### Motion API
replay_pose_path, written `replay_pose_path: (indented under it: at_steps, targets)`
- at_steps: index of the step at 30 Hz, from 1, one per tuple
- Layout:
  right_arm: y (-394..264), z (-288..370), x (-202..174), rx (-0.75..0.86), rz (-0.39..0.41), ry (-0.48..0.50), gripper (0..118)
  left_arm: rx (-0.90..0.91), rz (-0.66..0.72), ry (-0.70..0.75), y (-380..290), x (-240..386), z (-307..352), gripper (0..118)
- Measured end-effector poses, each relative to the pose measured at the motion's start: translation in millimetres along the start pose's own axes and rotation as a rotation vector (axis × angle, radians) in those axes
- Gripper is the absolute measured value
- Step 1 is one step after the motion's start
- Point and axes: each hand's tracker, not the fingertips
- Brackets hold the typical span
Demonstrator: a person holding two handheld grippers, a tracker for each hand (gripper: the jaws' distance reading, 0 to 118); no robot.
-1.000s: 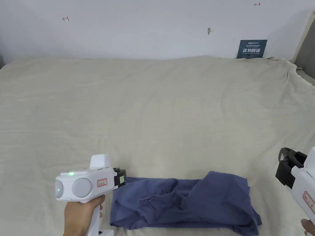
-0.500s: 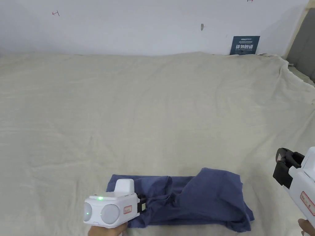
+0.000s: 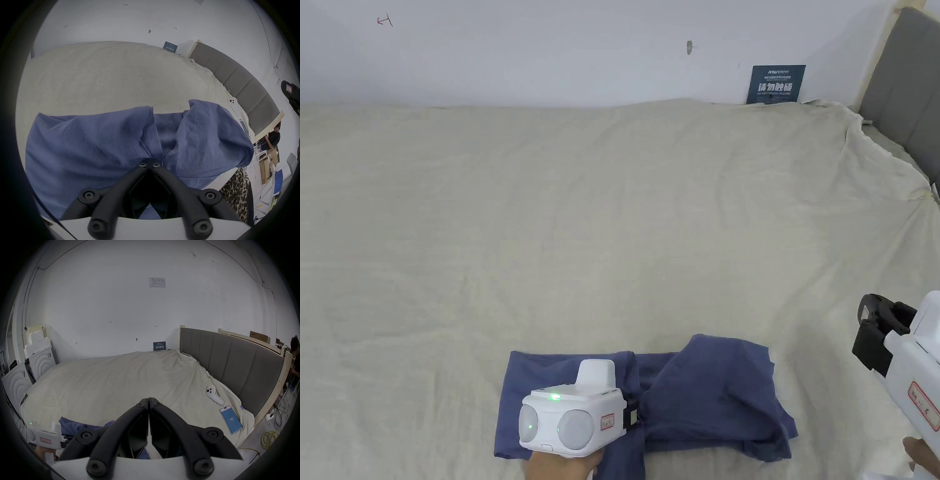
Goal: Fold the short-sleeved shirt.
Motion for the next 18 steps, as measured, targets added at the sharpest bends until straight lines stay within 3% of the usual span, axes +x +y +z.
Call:
replay_pose_path:
  at_steps: [8,18]
  targets:
    - [2.3,0.0,-2.1,0.001,0.002,0.008,0,0.086,0.040,-0.080,26.1,-27.3,52.3,0]
    - [8.3,-2.9,-20.8,0.009,0.019,0.038,0,0.084,0.106,-0.077,54.6,-123.2,111.9,2]
